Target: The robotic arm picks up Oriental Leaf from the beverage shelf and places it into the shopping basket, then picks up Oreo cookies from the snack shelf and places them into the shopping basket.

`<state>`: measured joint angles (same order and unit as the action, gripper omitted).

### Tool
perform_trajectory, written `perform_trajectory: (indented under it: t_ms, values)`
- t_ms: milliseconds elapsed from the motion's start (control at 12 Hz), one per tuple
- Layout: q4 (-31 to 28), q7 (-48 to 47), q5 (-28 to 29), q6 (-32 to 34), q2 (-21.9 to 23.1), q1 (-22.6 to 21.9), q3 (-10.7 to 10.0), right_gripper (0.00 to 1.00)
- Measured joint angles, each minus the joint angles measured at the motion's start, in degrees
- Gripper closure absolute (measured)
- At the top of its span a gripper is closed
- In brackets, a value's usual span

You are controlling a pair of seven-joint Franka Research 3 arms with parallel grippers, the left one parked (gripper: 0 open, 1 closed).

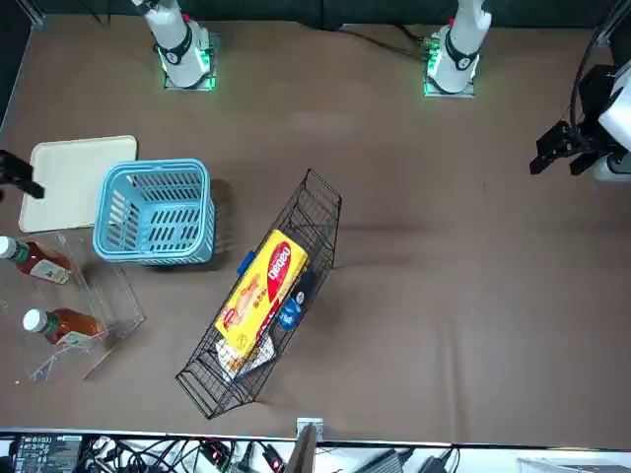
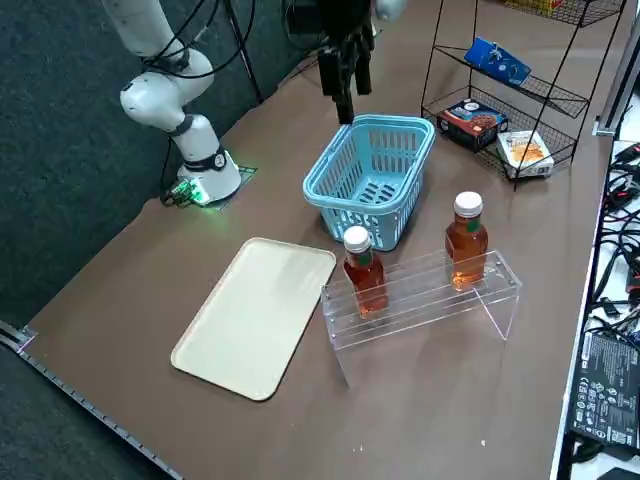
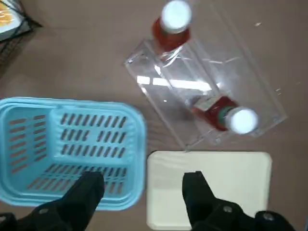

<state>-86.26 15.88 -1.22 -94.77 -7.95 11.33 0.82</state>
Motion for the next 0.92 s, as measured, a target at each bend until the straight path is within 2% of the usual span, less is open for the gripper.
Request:
perform_trajectory:
  t_ms: [500,917]
  values:
    - [11.24,15.99,0.01,-0.31,-9.34,9.1,-0.19,0.0]
    - [12.9,31.92,0.02,-1.53,-12.59,10.33,-0.09,0.0]
